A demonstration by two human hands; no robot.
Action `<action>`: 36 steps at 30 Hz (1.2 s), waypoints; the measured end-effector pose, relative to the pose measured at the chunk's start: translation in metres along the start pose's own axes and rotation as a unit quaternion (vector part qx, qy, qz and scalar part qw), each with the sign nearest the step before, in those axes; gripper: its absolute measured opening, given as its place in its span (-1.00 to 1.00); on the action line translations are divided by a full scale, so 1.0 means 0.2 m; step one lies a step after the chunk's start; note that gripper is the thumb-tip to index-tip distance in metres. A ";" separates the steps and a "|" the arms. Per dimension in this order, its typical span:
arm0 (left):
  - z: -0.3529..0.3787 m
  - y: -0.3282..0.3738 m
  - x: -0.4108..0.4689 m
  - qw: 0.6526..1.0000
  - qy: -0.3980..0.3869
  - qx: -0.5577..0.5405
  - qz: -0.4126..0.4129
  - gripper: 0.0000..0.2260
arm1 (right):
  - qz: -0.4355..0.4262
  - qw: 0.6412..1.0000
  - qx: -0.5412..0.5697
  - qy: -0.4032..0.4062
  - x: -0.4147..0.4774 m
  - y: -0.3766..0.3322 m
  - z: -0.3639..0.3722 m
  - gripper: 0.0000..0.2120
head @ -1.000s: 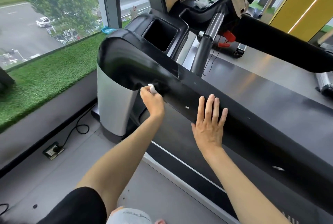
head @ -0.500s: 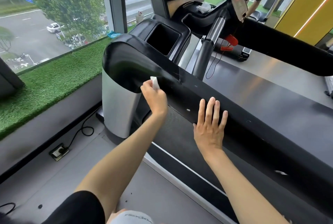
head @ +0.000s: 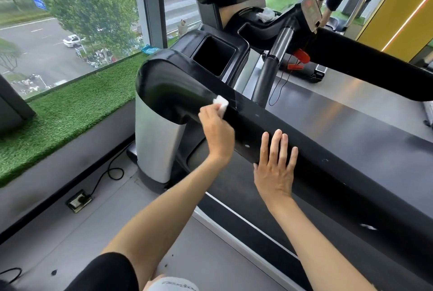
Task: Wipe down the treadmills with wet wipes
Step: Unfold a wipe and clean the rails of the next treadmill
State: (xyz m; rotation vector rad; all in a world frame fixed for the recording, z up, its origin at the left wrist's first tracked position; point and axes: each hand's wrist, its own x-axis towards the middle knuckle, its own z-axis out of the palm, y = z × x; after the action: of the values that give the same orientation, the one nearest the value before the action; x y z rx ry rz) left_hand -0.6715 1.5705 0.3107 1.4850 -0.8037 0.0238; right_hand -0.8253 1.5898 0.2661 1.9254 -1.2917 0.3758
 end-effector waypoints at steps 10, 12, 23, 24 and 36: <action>-0.07 -0.14 0.05 0.999 -0.045 0.005 -0.008 -0.80 | -0.001 1.000 0.009 -0.018 0.00 0.00 0.00 0.07; -0.05 -0.10 0.11 0.999 -0.019 0.014 -0.044 -0.80 | 0.001 1.000 0.016 -0.018 0.00 0.00 -0.01 0.06; -0.08 -0.10 -0.14 0.982 -0.140 -0.011 0.125 -0.71 | 0.025 0.989 0.142 -0.021 -0.01 0.07 -0.12 0.02; -0.08 -0.09 -0.06 0.993 -0.102 -0.002 0.068 -0.70 | 0.042 0.989 0.141 -0.025 -0.02 0.09 -0.13 0.00; -0.07 0.00 -0.32 0.924 -0.262 -0.015 0.279 -0.64 | 0.098 0.987 0.108 -0.064 -0.14 0.21 -0.14 0.14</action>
State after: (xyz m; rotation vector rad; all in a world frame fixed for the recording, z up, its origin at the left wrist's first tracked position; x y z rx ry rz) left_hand -0.7120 1.6111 0.2811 1.1960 -1.6402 0.0418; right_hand -0.8703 1.6196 0.2856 2.0336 -1.5878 0.5163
